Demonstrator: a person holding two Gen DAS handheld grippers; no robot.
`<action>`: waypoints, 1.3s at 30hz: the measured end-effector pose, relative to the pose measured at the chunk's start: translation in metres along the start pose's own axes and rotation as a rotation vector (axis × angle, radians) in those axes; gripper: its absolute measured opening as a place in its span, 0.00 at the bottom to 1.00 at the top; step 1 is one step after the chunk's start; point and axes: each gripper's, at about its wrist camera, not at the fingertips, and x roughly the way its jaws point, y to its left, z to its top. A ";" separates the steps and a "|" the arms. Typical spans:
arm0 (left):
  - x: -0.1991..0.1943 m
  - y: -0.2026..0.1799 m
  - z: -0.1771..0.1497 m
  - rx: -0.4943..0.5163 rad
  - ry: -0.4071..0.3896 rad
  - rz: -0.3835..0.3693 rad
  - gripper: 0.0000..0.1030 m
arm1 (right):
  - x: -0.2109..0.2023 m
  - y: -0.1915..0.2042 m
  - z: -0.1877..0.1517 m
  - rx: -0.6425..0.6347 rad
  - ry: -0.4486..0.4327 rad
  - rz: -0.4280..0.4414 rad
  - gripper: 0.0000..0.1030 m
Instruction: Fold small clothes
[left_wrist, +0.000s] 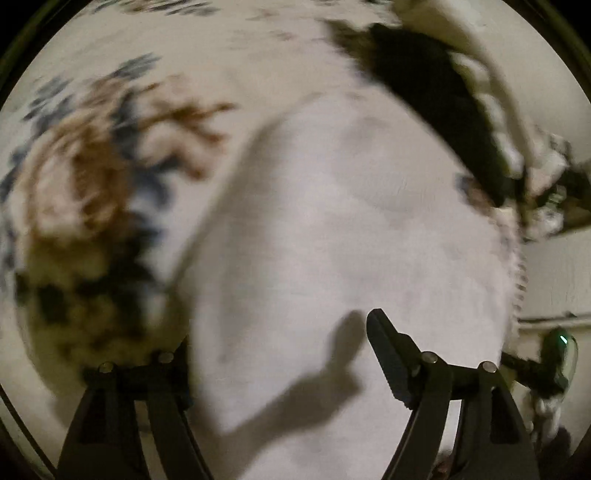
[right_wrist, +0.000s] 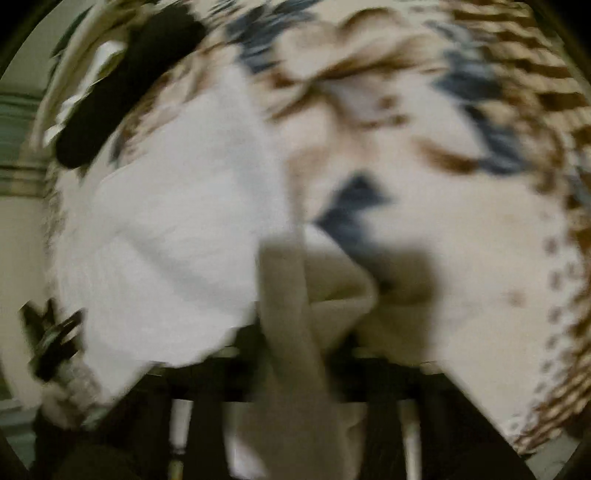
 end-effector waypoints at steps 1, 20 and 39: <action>-0.004 -0.003 -0.001 0.007 -0.003 -0.054 0.51 | -0.004 -0.002 0.000 0.041 0.010 0.121 0.20; 0.001 0.039 -0.008 -0.195 0.015 -0.280 0.62 | -0.013 -0.052 0.002 0.251 0.017 0.210 0.71; -0.036 0.039 -0.014 -0.295 -0.035 -0.353 0.73 | -0.021 -0.063 -0.018 0.345 -0.019 0.283 0.74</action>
